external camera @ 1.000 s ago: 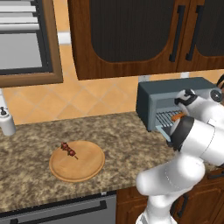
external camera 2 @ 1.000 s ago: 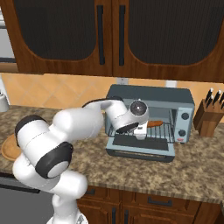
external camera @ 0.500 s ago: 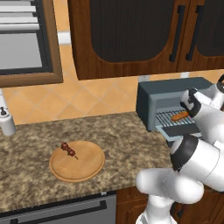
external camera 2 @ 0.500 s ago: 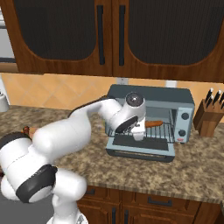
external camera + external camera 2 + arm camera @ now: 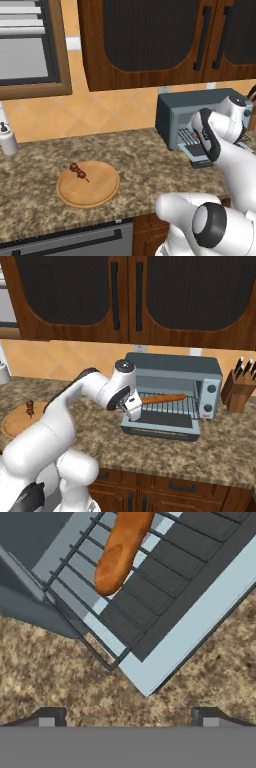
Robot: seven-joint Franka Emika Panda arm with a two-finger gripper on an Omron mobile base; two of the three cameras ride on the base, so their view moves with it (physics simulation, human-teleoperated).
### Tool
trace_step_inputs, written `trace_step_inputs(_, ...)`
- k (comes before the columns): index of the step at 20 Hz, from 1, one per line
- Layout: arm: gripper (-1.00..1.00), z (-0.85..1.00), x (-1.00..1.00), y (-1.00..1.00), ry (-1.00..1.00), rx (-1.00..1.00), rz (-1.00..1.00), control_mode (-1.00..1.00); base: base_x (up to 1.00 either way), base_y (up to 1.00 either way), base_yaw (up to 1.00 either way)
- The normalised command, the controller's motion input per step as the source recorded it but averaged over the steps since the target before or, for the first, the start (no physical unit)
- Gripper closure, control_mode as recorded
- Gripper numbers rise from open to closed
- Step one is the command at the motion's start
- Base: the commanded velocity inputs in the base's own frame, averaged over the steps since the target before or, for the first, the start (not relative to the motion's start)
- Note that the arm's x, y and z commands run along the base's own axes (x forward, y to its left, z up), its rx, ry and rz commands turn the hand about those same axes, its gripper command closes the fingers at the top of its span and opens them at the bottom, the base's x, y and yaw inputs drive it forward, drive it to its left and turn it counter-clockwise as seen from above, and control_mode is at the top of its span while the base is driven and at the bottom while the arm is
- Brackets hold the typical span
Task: Pick up the kebab skewer and baguette bread, and place them inside the toaster oven. Close the toaster oven door and start by setting the timer.
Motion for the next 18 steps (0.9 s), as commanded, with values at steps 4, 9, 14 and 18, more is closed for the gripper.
trace_step_inputs(4, -1.00, 0.11, -0.06, 1.00, 0.31, -0.12, 0.54, -1.00, 0.00, 0.00, 0.00)
trace_step_inputs(9, -1.00, 0.04, 0.00, 1.00, 0.29, -0.15, 0.53, -1.00, 0.00, 0.00, 0.00)
trace_step_inputs(14, -1.00, 0.00, 0.00, 1.00, 0.25, -0.17, 0.54, -1.00, 0.00, 0.00, 0.00)
trace_step_inputs(18, -1.00, -0.30, -0.26, 1.00, 0.20, -0.18, 0.59, -1.00, 0.00, 0.00, 0.00)
